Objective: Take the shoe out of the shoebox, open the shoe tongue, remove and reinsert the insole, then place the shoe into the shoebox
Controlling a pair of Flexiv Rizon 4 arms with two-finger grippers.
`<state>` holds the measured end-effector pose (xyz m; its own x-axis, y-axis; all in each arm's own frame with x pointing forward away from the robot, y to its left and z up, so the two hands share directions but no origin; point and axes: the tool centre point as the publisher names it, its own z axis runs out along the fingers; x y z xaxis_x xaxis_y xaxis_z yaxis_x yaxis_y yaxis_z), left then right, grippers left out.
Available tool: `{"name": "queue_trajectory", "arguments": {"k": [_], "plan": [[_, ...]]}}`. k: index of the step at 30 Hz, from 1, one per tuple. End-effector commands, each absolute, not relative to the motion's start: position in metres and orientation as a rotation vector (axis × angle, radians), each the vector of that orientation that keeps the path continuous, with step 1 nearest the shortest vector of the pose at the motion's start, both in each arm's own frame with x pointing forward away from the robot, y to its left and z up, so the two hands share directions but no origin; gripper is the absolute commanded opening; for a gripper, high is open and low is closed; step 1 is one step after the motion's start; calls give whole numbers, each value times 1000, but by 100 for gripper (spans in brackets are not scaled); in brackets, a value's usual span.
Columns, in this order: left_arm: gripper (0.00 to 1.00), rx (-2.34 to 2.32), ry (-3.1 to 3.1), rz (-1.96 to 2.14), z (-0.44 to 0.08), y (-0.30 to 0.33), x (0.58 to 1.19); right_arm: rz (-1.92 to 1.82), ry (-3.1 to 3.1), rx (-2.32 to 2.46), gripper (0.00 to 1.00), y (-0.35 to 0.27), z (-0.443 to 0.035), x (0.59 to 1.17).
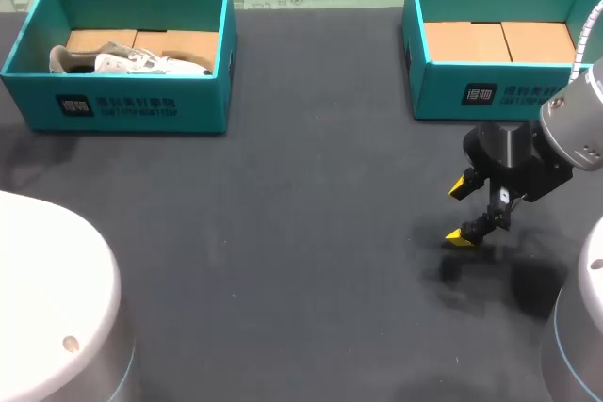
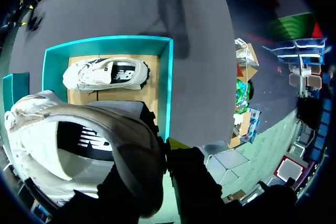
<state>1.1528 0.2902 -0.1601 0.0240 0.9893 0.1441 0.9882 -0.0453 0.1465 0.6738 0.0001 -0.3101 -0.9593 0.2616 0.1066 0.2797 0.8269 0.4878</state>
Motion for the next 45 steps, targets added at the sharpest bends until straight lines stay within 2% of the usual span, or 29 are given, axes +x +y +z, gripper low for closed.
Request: {"name": "queue_trajectory", "arguments": {"k": [1, 15, 45], "plan": [[0, 2323, 2050, 376, -169, 285, 1157, -800, -2971, -441, 100, 0, -310, 672], [0, 2361, 2134, 386, -207, 267, 1172, -800, -2971, -441, 100, 0, -310, 672], [0, 2324, 2315, 423, -278, 276, 1194, -800, -2971, -441, 100, 0, -310, 672]]}}
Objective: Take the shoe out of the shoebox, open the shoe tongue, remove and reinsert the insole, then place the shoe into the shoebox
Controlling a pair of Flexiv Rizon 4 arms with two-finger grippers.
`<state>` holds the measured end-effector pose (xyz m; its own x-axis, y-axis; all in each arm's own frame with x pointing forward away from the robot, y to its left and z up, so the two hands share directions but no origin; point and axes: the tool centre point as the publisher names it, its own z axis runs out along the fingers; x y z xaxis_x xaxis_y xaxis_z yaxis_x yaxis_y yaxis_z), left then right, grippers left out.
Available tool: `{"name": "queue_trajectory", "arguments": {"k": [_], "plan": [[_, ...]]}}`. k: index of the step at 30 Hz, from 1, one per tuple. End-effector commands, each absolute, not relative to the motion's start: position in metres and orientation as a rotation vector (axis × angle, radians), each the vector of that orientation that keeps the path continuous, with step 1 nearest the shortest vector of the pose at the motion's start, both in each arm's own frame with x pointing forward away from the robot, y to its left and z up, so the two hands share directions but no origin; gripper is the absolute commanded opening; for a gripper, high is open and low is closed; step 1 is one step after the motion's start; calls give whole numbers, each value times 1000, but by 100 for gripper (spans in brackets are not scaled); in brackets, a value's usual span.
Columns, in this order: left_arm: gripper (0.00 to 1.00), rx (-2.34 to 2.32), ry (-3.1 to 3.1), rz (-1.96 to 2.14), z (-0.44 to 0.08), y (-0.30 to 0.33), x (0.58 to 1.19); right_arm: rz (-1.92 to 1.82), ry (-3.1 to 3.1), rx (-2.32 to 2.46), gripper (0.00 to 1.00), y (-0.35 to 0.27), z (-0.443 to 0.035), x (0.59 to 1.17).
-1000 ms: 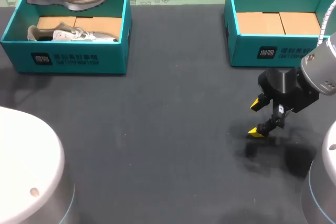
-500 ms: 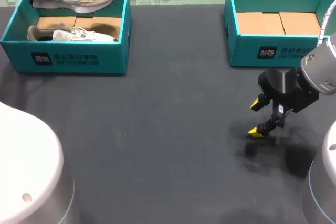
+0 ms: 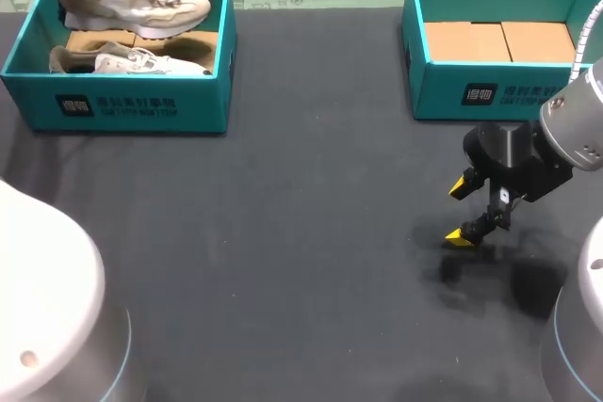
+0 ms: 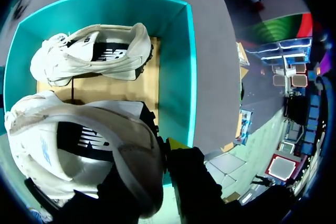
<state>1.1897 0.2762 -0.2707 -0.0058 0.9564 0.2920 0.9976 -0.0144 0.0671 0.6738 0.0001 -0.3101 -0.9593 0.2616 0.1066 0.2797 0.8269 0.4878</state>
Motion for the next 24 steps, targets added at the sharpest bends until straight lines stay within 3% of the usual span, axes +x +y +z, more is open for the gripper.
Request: {"name": "queue_trajectory", "arguments": {"k": [1, 24], "plan": [[0, -2088, -2078, -381, -280, 276, 1193, -800, -2971, -441, 100, 0, -310, 672], [0, -2016, -2099, -361, -329, 271, 1192, -800, -2971, -441, 100, 0, -310, 672]]}}
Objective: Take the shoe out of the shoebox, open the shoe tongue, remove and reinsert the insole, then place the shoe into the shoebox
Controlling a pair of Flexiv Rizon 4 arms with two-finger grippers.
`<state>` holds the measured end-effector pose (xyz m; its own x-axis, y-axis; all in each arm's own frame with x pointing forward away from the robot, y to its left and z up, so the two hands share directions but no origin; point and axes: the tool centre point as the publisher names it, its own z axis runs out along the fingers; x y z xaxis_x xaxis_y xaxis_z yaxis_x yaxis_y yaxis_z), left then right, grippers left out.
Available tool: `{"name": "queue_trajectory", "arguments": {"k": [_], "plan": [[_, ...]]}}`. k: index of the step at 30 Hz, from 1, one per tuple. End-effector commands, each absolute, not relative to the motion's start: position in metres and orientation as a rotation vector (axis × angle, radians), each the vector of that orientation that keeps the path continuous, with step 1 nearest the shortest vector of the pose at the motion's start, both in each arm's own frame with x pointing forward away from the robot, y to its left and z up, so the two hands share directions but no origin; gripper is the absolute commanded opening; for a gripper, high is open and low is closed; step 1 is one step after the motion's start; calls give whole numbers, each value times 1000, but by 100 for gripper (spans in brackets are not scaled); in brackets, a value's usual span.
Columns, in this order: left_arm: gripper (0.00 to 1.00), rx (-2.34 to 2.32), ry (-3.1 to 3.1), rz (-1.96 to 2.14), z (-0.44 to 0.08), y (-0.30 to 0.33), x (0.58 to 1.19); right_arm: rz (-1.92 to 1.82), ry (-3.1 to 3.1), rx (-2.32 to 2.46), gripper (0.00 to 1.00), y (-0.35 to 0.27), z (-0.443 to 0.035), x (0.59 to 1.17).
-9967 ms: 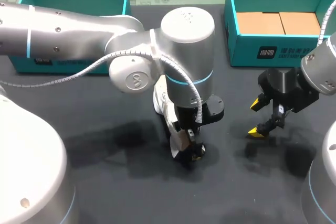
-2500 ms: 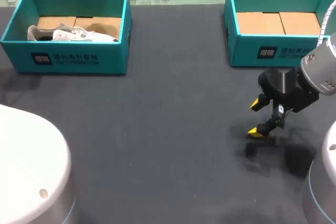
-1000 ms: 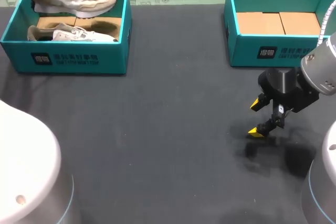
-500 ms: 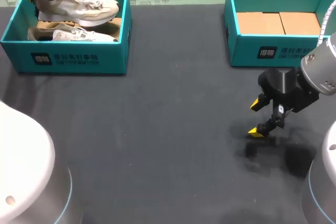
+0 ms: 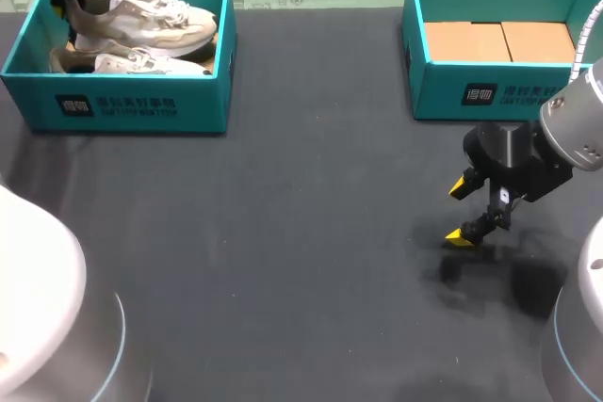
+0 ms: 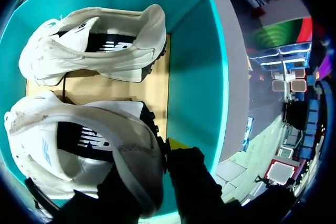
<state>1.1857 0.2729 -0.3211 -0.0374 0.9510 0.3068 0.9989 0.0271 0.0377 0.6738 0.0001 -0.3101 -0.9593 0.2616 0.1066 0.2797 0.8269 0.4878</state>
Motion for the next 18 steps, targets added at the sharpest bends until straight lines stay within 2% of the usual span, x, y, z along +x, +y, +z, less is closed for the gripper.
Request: {"name": "queue_trajectory", "arguments": {"k": [1, 18], "plan": [[0, -2010, -2100, -357, -330, 271, 1193, -800, -2971, -441, 100, 0, -310, 672], [0, -1996, -2107, -330, -351, 269, 1204, -800, -2971, -441, 100, 0, -310, 672]]}}
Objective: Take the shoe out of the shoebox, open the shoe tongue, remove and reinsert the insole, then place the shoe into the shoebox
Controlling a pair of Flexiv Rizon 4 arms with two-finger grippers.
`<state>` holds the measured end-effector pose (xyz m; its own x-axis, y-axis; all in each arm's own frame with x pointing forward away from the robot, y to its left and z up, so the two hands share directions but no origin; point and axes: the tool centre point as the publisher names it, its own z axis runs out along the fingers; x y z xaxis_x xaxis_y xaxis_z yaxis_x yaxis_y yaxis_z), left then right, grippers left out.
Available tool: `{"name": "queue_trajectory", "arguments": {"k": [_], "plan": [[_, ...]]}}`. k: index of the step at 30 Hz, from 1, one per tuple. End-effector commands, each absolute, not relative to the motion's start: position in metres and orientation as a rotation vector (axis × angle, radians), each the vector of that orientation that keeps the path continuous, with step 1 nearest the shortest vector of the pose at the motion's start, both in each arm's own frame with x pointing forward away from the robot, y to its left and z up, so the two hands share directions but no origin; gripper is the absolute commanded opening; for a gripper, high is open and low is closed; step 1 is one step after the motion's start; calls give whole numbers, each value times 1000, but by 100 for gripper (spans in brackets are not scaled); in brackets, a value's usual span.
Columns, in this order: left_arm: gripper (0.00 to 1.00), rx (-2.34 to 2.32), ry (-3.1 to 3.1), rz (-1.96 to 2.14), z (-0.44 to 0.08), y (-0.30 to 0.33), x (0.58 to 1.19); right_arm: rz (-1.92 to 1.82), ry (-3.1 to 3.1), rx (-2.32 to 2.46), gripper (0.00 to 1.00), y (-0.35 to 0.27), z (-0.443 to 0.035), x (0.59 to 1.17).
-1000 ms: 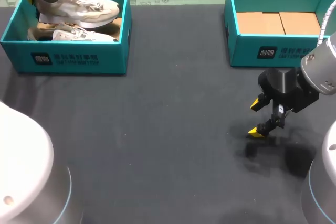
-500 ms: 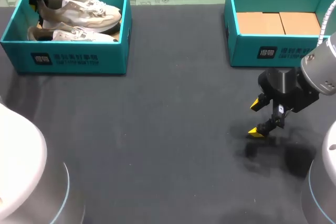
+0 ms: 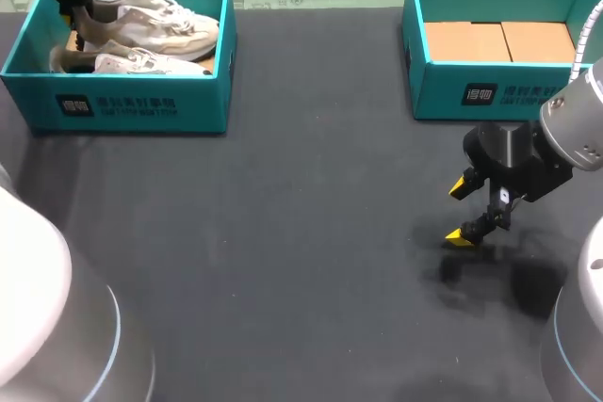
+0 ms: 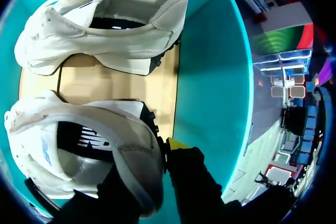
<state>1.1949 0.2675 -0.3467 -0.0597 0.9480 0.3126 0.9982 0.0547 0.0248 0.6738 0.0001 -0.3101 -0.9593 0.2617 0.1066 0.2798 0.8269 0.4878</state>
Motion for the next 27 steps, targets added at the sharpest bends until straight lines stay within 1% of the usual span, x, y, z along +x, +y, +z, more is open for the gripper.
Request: {"name": "queue_trajectory", "arguments": {"k": [1, 7, 9, 10, 11, 14, 16, 19, 20, 23, 24, 26, 27], "plan": [[0, -2010, -2095, -319, -352, 269, 1205, -800, -2971, -441, 100, 0, -310, 672], [0, -2082, -2062, -273, -357, 270, 1203, -800, -2971, -441, 100, 0, -310, 672], [18, -2108, -2053, -244, -357, 271, 1201, -800, -2971, -441, 100, 0, -310, 672], [26, -2110, -2053, -243, -356, 271, 1200, -800, -2971, -441, 100, 0, -310, 672], [31, -2123, -2050, -235, -356, 271, 1200, -800, -2971, -441, 100, 0, -310, 672], [44, -2145, -2053, -219, -352, 271, 1197, -800, -2971, -441, 100, 0, -310, 672], [49, -2147, -2060, -210, -350, 270, 1196, -800, -2971, -441, 100, 0, -310, 672], [52, -2162, -2070, -174, -343, 270, 1196, -800, -2971, -441, 100, 0, -310, 672], [57, -2171, -2075, -164, -339, 270, 1196, -800, -2971, -441, 100, 0, -310, 672], [69, -2194, -2094, -152, -328, 267, 1195, -800, -2971, -441, 100, 0, -310, 672], [80, -2205, -2106, -155, -322, 265, 1194, -800, -2971, -441, 100, 0, -310, 672], [85, -2224, -2113, -148, -314, 262, 1193, -800, -2971, -441, 100, 0, -310, 672], [95, -2235, -2122, -157, -308, 260, 1191, -800, -2971, -441, 100, 0, -310, 672]]}}
